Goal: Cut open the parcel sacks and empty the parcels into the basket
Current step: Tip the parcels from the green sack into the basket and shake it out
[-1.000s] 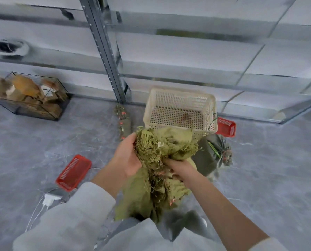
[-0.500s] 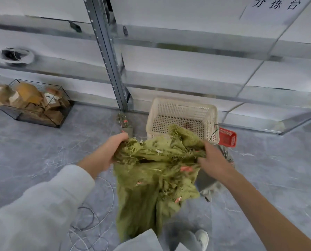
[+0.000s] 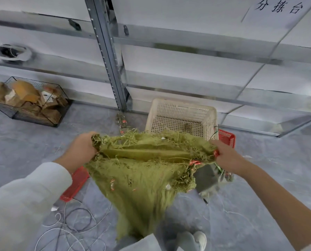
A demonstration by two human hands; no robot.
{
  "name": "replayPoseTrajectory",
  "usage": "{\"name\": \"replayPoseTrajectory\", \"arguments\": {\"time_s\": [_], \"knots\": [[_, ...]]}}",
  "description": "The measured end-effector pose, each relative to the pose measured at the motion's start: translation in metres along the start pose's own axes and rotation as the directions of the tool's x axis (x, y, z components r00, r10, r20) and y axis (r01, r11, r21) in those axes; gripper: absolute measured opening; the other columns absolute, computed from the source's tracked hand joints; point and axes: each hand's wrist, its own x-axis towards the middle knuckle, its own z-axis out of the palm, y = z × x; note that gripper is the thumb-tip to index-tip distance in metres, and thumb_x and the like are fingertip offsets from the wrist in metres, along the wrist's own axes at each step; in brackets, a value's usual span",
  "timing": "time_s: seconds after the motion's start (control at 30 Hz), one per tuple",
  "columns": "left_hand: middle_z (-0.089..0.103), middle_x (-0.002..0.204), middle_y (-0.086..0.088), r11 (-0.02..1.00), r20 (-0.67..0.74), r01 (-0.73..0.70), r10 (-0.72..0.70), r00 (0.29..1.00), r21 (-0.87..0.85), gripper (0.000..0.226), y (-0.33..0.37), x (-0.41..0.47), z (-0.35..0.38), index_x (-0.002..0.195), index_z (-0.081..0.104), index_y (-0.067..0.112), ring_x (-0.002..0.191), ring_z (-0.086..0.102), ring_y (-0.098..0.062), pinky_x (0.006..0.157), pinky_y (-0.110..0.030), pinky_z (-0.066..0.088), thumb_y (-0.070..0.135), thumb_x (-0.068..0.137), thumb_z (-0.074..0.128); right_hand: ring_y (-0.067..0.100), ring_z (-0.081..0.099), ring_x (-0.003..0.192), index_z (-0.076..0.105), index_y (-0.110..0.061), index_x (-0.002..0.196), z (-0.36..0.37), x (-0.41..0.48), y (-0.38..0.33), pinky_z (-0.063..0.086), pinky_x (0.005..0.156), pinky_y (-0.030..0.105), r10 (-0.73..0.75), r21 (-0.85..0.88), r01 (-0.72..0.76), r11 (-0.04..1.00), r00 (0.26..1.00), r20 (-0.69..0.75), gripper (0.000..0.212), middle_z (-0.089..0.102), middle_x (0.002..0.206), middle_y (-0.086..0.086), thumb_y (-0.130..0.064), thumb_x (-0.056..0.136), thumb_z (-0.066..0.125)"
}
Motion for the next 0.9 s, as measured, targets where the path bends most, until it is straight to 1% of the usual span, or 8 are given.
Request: {"name": "replayPoseTrajectory", "arguments": {"time_s": [0.2,0.3,0.43,0.5,0.57,0.67,0.77,0.9], "knots": [[0.062,0.069,0.010,0.897,-0.170,0.027,-0.113,0.979,-0.442,0.030,0.022,-0.001,-0.013,0.083,0.065,0.020,0.062,0.060,-0.009,0.046,-0.008,0.040,-0.003,0.069,0.078,0.021,0.063,0.060,0.062,-0.003,0.084,-0.009,-0.007,-0.019,0.049,0.049,0.025,0.062,0.089,-0.059,0.994,0.998,-0.026,0.027,0.066,0.078,0.023,0.016,0.079,0.043],[0.067,0.068,0.014,0.760,-0.196,-0.018,-0.145,0.970,-0.650,0.028,0.051,-0.015,-0.029,0.093,0.064,0.037,0.054,0.061,0.006,0.043,-0.007,0.041,0.034,0.071,0.082,0.014,0.070,0.068,0.068,-0.020,0.087,-0.010,-0.028,-0.063,0.054,0.058,0.023,-0.109,0.368,0.118,0.922,0.993,-0.046,0.045,0.073,0.074,0.003,0.017,0.077,0.046],[0.066,0.083,0.037,0.733,0.099,-0.085,0.204,0.974,-0.675,0.041,0.110,-0.031,-0.030,0.092,0.061,0.060,0.075,0.063,0.016,0.069,-0.014,0.049,0.075,0.055,0.070,-0.004,0.061,0.058,0.063,-0.024,0.072,0.001,-0.047,-0.149,0.046,0.057,0.010,-0.407,0.545,0.355,0.759,0.913,-0.027,0.046,0.065,0.060,-0.017,0.019,0.077,0.049],[0.063,0.095,0.042,0.788,0.362,-0.203,0.474,0.803,-0.581,0.046,0.138,-0.043,-0.016,0.104,0.058,0.057,0.092,0.056,0.024,0.083,-0.004,0.043,0.069,0.063,0.072,0.000,0.054,0.050,0.060,-0.022,0.064,-0.003,-0.052,-0.184,0.043,0.055,0.014,-0.453,0.560,0.412,0.719,0.889,-0.071,0.040,0.058,0.054,-0.013,0.016,0.076,0.052],[0.065,0.103,0.035,0.776,0.446,-0.233,0.549,0.706,-0.587,0.045,0.155,-0.052,0.004,0.107,0.064,0.045,0.100,0.055,0.020,0.094,-0.008,0.042,0.063,0.067,0.075,0.012,0.060,0.058,0.065,-0.015,0.077,-0.010,-0.052,-0.203,0.050,0.061,0.027,-0.522,0.547,0.482,0.685,0.848,-0.093,0.024,0.062,0.065,0.002,0.008,0.076,0.060],[0.061,0.085,0.046,0.655,0.189,-0.111,0.370,0.910,-0.747,0.025,0.159,-0.047,0.000,0.090,0.061,0.049,0.085,0.055,0.027,0.078,0.002,0.043,0.049,0.072,0.078,0.015,0.067,0.102,0.060,-0.017,0.120,-0.031,-0.054,-0.195,0.053,0.087,0.026,-0.607,0.599,0.515,0.614,0.793,-0.059,0.043,0.067,0.112,0.004,-0.018,0.080,0.076],[0.059,0.069,0.046,0.524,0.112,-0.014,0.208,0.972,-0.851,0.023,0.157,-0.036,-0.031,0.083,0.063,0.044,0.068,0.055,0.028,0.055,0.006,0.038,0.044,0.069,0.081,0.013,0.042,0.134,0.049,-0.024,0.134,-0.041,-0.061,-0.166,0.034,0.113,0.030,-0.554,0.314,0.558,0.768,0.825,-0.110,0.080,0.040,0.141,0.005,-0.036,0.064,0.085],[0.067,0.090,0.035,0.601,0.241,-0.307,0.660,0.711,-0.738,0.017,0.188,-0.037,-0.077,0.087,0.066,0.057,0.086,0.061,0.018,0.071,0.001,0.045,0.054,0.073,0.075,0.012,0.061,0.111,0.054,-0.006,0.119,0.010,-0.061,-0.138,0.040,0.084,0.000,-0.401,0.079,0.396,0.915,0.914,0.065,0.036,0.056,0.126,0.006,0.005,0.087,0.064]]}}
